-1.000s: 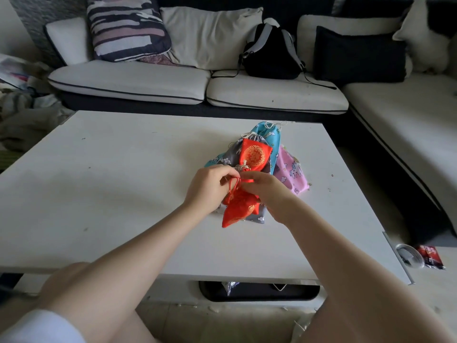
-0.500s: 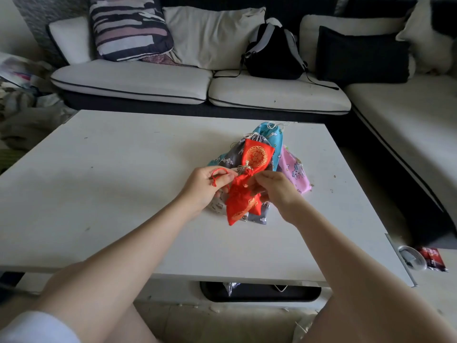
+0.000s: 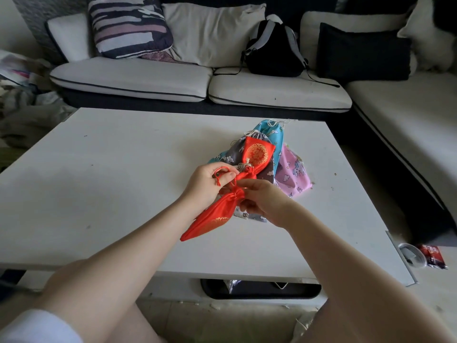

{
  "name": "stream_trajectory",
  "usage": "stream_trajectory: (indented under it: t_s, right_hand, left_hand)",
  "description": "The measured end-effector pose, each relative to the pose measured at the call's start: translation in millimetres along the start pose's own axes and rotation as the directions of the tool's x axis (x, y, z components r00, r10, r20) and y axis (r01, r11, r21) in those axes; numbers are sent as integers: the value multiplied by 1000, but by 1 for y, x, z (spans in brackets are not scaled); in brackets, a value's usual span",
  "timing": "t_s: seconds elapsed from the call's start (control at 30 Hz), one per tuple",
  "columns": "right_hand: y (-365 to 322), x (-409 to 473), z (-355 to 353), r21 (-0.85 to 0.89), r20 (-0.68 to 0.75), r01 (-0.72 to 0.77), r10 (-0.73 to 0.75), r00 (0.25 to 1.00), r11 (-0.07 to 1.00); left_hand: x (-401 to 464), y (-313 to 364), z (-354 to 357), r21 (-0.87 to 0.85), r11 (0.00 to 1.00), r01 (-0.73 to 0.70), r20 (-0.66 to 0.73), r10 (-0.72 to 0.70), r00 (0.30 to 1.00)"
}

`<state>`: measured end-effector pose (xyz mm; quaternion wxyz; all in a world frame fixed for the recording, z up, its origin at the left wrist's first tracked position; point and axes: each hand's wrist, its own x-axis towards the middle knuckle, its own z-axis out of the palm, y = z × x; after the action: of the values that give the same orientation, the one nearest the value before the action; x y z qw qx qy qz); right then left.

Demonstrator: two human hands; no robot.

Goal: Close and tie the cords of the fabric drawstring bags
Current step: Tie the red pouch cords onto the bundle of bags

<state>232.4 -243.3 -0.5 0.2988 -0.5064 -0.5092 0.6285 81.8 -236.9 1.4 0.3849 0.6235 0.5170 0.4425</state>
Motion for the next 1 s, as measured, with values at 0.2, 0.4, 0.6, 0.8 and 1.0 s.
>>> stream_trajectory:
  t_s: [0.2,0.4,0.6,0.8,1.0]
  right_hand:
    - [1,0,-1,168,68,-63,52,996,984]
    - [0,2,2,95,8,-90,89,996,991]
    - [1,4,-25,255,-289,51,25,957,966]
    - [8,13,-19,769,-229,27,235,945,638]
    - [12,14,-21,822,-131,35,129,983,568]
  left_hand:
    - [-1,-3,4,-5,998,67,-58,-67,996]
    - [-1,-4,5,36,999,27,-85,-24,996]
    - [3,-14,-6,-489,811,320,-51,-393,918]
    - [3,-6,3,-845,258,468,335,-427,840]
    - [6,-8,5,-239,857,456,157,-429,889]
